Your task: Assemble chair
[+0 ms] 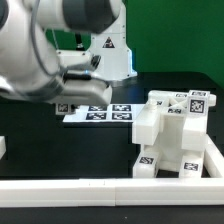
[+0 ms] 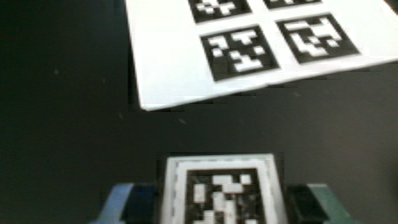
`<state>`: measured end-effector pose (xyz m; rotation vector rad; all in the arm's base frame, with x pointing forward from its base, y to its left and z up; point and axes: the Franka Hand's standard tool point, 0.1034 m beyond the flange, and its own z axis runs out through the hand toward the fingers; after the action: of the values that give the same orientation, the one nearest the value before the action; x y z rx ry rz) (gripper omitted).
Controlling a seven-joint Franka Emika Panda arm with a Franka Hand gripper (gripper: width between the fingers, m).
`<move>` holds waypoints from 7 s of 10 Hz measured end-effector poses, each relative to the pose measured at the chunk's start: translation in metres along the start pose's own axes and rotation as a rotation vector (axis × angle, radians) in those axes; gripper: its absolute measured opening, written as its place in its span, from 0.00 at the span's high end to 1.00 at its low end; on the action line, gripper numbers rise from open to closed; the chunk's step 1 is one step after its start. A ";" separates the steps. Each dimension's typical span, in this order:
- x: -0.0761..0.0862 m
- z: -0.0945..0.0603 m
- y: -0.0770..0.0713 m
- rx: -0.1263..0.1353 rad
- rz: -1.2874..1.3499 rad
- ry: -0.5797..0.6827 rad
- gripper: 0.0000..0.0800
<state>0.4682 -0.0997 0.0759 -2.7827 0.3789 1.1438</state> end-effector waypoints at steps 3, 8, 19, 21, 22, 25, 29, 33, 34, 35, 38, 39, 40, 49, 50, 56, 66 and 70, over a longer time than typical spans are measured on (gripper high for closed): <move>-0.014 -0.045 -0.034 -0.016 -0.053 0.221 0.65; -0.022 -0.076 -0.075 -0.020 -0.119 0.614 0.65; -0.018 -0.088 -0.187 0.061 -0.176 1.325 0.65; -0.016 -0.086 -0.186 0.051 -0.183 1.312 0.65; -0.012 -0.078 -0.187 0.041 -0.186 1.301 0.65; -0.003 -0.074 -0.169 -0.001 -0.196 1.286 0.65; 0.004 -0.067 -0.163 -0.020 -0.201 1.279 0.65; 0.005 -0.066 -0.169 -0.021 -0.208 1.276 0.65; 0.006 -0.069 -0.170 -0.020 -0.208 1.272 0.65; 0.007 -0.070 -0.171 -0.021 -0.209 1.275 0.65; 0.011 -0.065 -0.169 -0.026 -0.207 1.274 0.65; 0.011 -0.066 -0.169 -0.028 -0.209 1.279 0.65; 0.011 -0.066 -0.169 -0.029 -0.210 1.282 0.65; 0.011 -0.066 -0.169 -0.029 -0.208 1.282 0.23; 0.011 -0.066 -0.169 -0.030 -0.209 1.282 0.20; 0.008 -0.077 -0.178 -0.018 -0.195 1.028 0.19; 0.015 -0.088 -0.171 -0.001 -0.143 0.950 0.46; 0.015 -0.088 -0.169 0.098 0.049 0.945 0.65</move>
Offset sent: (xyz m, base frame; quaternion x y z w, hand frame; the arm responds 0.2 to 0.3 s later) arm 0.0199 0.0425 0.0438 -0.0523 0.2073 -0.0176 0.9767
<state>0.5840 0.0435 0.1288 -3.0301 0.5405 -0.2682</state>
